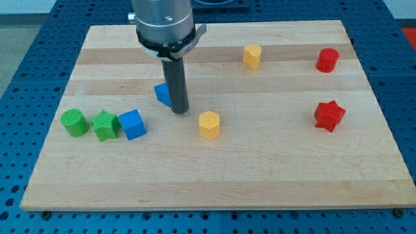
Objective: Push the blue triangle to the line of blocks
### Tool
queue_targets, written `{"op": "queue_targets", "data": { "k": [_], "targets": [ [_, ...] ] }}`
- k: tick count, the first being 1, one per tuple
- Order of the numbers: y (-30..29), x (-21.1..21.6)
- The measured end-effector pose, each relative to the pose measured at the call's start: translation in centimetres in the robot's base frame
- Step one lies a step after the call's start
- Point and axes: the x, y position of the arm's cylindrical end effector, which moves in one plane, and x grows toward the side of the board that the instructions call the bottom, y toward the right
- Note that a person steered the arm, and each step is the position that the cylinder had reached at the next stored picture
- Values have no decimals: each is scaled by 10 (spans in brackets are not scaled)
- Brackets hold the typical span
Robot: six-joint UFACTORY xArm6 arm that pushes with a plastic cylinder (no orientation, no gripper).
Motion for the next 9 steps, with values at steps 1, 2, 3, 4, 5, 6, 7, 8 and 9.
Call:
{"op": "queue_targets", "data": {
  "k": [1, 2, 3, 4, 5, 6, 7, 8, 9],
  "targets": [
    [7, -32],
    [32, -97],
    [38, -112],
    [2, -142],
    [-1, -142],
    [-3, -136],
    [-3, -108],
    [-3, -108],
    [-29, -111]
  ]
}}
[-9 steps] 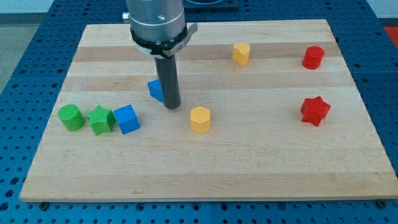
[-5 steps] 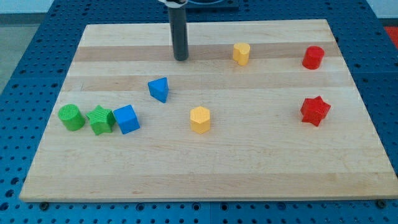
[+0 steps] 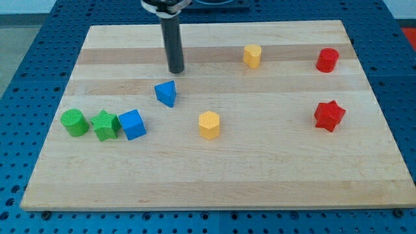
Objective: Push the blue triangle to the line of blocks
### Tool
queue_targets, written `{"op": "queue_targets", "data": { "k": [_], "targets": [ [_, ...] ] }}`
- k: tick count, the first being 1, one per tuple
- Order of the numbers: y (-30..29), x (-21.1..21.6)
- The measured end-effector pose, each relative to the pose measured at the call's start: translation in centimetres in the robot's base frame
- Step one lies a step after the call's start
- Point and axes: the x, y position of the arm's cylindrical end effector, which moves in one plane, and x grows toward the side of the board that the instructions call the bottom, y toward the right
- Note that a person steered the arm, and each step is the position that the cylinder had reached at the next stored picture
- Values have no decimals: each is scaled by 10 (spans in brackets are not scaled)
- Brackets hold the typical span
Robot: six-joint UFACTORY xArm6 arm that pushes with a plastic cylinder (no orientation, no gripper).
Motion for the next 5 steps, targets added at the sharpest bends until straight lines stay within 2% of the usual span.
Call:
{"op": "queue_targets", "data": {
  "k": [1, 3, 5],
  "targets": [
    [-3, 3],
    [0, 59],
    [1, 83]
  ]
}}
